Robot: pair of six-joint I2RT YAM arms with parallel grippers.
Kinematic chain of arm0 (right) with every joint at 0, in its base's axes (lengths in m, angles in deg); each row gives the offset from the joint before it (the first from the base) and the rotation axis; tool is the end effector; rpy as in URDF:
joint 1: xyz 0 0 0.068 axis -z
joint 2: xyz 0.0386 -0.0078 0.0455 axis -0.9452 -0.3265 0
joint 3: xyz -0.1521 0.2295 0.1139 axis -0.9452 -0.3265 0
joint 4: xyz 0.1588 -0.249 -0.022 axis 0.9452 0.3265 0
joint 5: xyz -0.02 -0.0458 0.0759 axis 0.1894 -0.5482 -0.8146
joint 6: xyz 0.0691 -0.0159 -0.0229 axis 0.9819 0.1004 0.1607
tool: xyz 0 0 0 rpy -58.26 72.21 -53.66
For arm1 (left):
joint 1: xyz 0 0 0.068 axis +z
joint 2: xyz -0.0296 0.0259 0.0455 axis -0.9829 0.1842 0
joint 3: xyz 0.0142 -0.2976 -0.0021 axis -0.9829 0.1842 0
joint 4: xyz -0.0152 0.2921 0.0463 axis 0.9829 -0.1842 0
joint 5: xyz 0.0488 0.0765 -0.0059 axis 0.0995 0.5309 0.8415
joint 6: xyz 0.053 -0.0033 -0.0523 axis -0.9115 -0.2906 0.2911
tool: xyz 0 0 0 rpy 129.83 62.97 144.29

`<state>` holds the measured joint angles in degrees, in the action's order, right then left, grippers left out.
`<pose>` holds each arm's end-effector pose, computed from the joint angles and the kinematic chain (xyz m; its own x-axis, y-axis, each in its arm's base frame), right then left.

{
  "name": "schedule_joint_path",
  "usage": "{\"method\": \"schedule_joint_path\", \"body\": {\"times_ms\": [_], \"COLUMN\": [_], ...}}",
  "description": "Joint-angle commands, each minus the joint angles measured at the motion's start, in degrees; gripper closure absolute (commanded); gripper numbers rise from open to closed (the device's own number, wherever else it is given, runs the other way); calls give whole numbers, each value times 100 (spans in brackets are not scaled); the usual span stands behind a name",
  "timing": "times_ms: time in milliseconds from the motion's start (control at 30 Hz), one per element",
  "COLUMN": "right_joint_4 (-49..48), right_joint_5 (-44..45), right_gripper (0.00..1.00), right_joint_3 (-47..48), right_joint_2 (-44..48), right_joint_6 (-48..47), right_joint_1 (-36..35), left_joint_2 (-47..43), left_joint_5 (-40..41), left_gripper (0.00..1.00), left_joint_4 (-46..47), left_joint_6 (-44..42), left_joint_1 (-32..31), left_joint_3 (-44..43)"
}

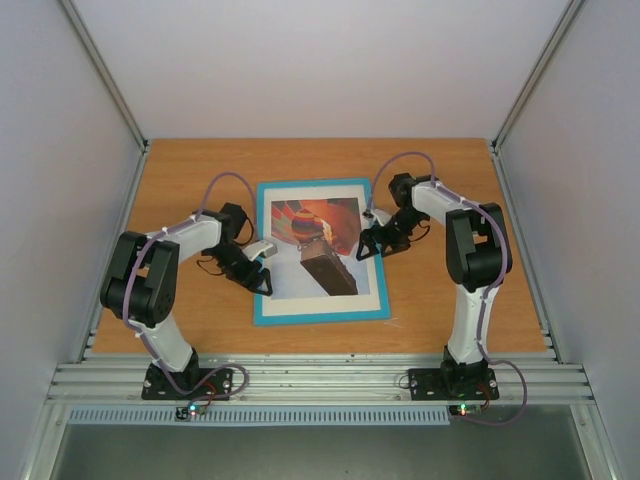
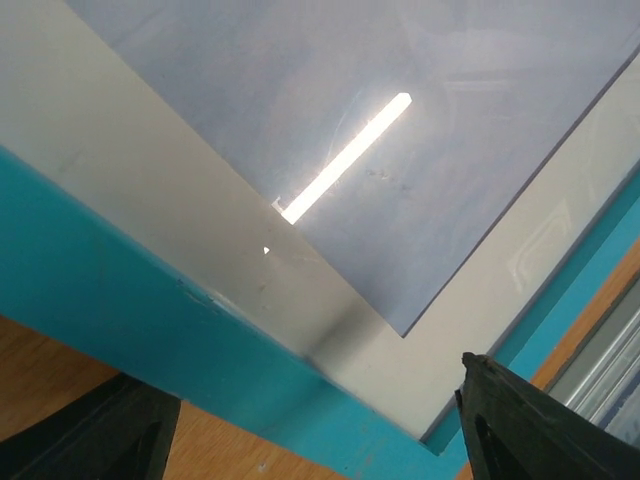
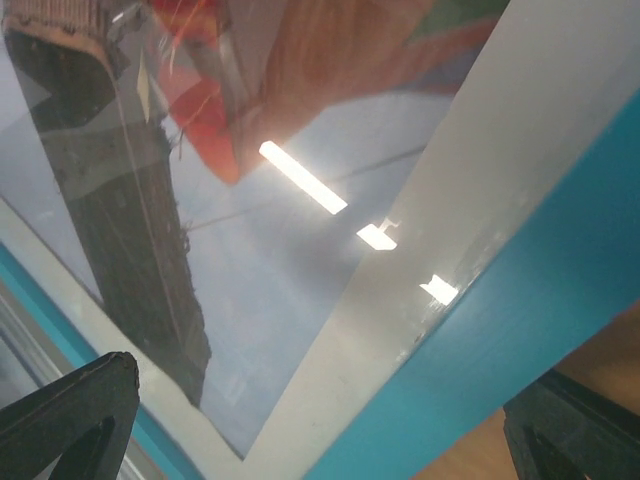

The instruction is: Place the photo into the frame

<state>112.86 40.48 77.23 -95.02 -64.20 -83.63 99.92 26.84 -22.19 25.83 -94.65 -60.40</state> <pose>0.3945 0.1242 0.1347 -0.5907 -0.7387 -0.3246 -0.7830 0.4277 0.4517 0.2876 -0.1115 0.1267 -0.8022 0.5815 -0.1357 0.5635 0.6619 -0.4944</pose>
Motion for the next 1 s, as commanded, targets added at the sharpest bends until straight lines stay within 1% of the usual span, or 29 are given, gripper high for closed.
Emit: {"method": "schedule_joint_path", "body": {"times_ms": [0, 133, 433, 567, 633, 667, 767, 867, 967], "right_joint_4": [26, 18, -10, 20, 80, 133, 396, 753, 1065], "right_joint_5": [-641, -639, -666, -647, -667, -692, -762, -837, -859], "right_gripper": [1, 2, 2, 2, 2, 2, 2, 2, 1], "right_joint_3": [-356, -641, -995, -1003, -925, -868, -676, -448, -200], "right_joint_2": [337, 545, 753, 786, 820, 854, 1061, 1417, 1756], "right_joint_6": [-157, -228, -281, -308, -316, -331, -363, -456, -545], "right_joint_1": [-8, 64, 117, 209, 322, 398, 640, 806, 968], "left_joint_2": [-70, 61, 372, 416, 364, 308, 74, -162, -337], "left_joint_5": [-167, -13, -120, -218, -188, -134, 17, 23, 119], "left_gripper": [23, 22, 22, 22, 19, 16, 2, 1, 1], "left_joint_4": [678, 868, 979, 980, 956, 917, 651, 294, -97], "left_joint_6": [14, 192, 377, 432, 437, 432, 386, 329, 269], "left_joint_1": [-70, -45, -43, -51, -54, -44, 45, 281, 544], "left_joint_3": [-198, -407, -653, -695, -704, -715, -905, -1238, -1761]}}
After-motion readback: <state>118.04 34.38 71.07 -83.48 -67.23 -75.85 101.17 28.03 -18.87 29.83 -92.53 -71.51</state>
